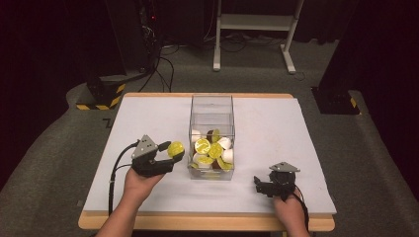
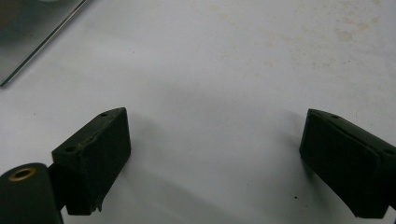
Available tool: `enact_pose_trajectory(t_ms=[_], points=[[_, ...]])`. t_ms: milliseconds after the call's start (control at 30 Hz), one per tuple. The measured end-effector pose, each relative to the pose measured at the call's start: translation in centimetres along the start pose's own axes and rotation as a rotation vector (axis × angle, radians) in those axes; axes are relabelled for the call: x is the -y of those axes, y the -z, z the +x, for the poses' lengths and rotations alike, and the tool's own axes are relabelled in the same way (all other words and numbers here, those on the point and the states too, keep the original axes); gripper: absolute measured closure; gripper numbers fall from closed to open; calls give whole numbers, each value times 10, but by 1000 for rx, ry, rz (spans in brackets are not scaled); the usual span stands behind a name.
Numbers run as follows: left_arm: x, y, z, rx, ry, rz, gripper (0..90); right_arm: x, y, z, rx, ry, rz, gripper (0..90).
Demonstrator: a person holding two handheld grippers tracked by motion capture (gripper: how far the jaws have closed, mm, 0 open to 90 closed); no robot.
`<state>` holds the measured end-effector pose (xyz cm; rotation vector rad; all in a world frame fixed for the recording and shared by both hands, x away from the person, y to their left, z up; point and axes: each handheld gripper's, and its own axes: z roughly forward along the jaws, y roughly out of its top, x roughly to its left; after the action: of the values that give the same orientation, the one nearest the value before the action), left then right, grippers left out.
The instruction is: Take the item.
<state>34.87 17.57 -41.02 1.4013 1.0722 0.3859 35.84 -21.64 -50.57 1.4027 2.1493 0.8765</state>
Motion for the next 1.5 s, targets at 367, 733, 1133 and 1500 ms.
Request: enact_pose_trajectory(t_ms=[367,733,1133,1500], points=[[6,11,22,-54,13,4,380,0,0,0,-1,2,2,85],[17,21,46,-109,26,2,380,0,0,0,-1,2,1,85],[20,12,65,-160,15,-22,380,0,0,0,-1,1,0,85],[12,-8,71,-184,-11,-10,380,0,0,0,0,2,-1,86]])
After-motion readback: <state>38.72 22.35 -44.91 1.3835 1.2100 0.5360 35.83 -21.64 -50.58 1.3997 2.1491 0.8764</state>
